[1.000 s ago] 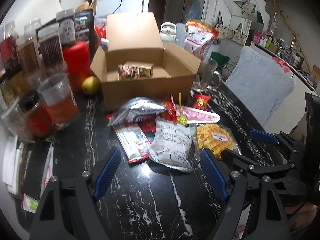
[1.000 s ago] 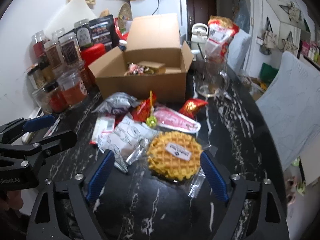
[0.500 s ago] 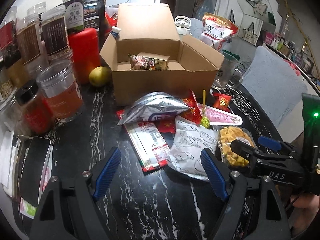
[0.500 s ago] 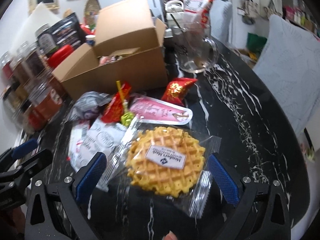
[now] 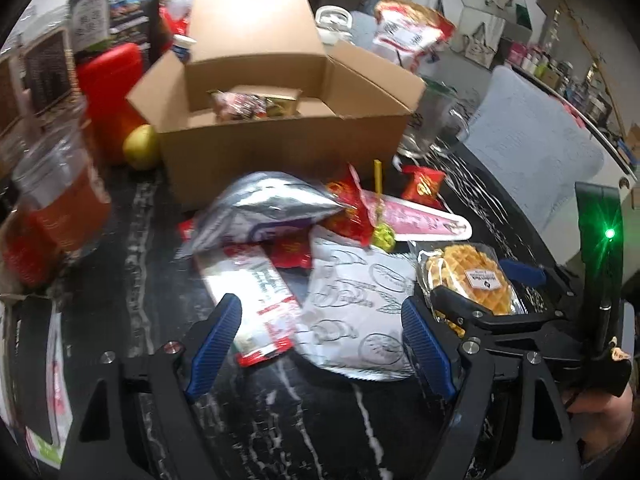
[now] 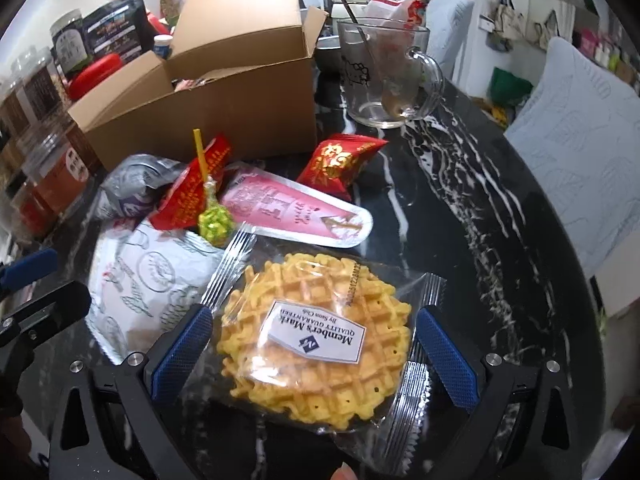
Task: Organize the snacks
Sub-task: 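Grasp the packaged waffle with the right tool while the left tool grasps the white bread bag, then lift the waffle and bread bag with both tools toward the cardboard box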
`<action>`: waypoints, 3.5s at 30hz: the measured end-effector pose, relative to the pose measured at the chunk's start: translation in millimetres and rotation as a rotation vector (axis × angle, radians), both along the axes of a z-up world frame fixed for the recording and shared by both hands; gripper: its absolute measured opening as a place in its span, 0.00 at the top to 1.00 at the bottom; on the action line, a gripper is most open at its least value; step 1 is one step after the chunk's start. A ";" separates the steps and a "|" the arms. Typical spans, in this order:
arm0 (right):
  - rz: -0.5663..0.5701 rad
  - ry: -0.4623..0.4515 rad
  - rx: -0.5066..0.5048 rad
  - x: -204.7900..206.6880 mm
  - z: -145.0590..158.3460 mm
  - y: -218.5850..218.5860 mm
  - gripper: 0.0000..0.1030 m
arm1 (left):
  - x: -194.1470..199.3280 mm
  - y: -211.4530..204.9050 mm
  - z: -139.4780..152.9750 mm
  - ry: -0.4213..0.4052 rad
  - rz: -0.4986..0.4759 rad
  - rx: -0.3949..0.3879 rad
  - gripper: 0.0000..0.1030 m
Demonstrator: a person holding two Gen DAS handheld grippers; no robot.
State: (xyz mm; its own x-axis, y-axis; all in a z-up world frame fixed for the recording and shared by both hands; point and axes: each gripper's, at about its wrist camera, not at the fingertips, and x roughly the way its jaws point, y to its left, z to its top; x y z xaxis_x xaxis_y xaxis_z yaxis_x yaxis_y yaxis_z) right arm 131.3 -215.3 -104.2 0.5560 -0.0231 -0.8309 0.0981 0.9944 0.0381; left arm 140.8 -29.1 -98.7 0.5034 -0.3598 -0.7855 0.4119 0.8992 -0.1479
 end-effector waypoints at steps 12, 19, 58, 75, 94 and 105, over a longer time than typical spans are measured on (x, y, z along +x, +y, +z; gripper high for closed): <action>0.076 -0.027 0.060 -15.3 0.6 -24.8 0.00 | 19.4 -31.0 -27.2 0.120 -0.075 -0.001 0.20; 0.093 -0.040 0.090 -19.6 2.4 -32.2 0.00 | 19.5 -53.3 -35.4 0.070 -0.102 0.120 0.20; 0.194 -0.038 -0.037 -28.2 -9.7 16.8 0.27 | 9.8 -47.5 -41.9 0.054 -0.070 0.171 0.37; 0.196 -0.088 0.096 -38.6 4.8 7.6 0.56 | -1.9 -36.3 -32.4 0.065 -0.046 0.087 0.44; 0.243 -0.276 0.118 -76.4 64.0 25.1 0.58 | -46.1 -13.1 31.7 -0.089 -0.001 0.002 0.48; 0.292 -0.375 0.140 -76.5 94.1 28.9 0.60 | -45.3 -5.9 70.4 -0.205 0.025 -0.028 0.49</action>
State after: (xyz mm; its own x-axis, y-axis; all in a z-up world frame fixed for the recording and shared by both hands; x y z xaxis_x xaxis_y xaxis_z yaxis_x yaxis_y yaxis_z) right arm 54.7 -186.4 -10.1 0.7840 0.2755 -0.5562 -0.2297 0.9613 0.1523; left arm 95.5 -35.0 -28.3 0.6608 -0.3660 -0.6553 0.4138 0.9060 -0.0887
